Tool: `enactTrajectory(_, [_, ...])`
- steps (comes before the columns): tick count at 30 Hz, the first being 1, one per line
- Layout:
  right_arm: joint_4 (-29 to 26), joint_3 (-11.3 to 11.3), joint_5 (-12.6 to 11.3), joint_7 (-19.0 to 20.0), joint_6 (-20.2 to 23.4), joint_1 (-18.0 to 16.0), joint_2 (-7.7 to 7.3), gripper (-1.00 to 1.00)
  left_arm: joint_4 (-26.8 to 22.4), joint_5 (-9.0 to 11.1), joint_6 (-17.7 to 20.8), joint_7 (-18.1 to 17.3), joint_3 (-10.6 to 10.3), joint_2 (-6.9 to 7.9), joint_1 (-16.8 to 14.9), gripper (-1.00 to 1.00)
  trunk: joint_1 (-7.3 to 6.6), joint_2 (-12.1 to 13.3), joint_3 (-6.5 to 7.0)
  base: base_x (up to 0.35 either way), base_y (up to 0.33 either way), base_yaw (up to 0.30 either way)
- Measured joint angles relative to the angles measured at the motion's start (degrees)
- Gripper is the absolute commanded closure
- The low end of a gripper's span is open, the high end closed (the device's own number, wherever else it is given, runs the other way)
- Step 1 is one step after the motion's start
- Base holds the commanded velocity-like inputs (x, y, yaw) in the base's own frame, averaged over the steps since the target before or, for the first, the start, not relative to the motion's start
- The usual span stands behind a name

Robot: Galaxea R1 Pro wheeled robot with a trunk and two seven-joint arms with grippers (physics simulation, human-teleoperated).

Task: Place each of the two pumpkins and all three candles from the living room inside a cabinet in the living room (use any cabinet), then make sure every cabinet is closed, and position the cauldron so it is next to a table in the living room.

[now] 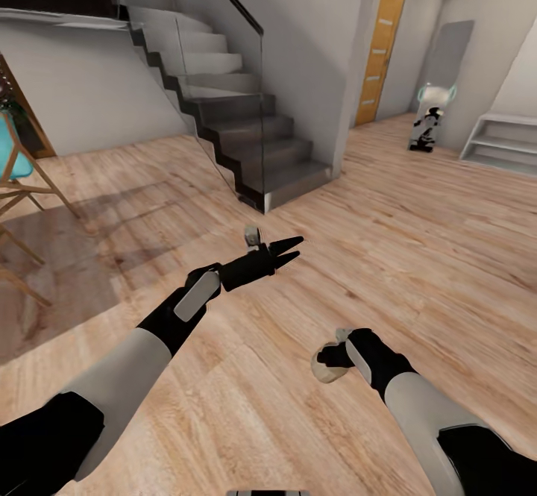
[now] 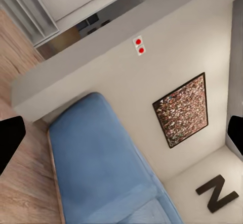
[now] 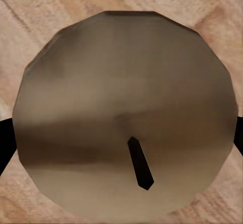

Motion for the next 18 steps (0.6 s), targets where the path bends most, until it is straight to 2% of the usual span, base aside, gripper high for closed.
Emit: enactTrajectory(18, [0.5,0.01,0.09,0.0,-0.07,0.09,0.03,1.0,0.01,-0.01,0.03,0.76,0.07,0.06,0.0,-1.0,-3.95,7.22,3.23,0.0,0.0,0.287])
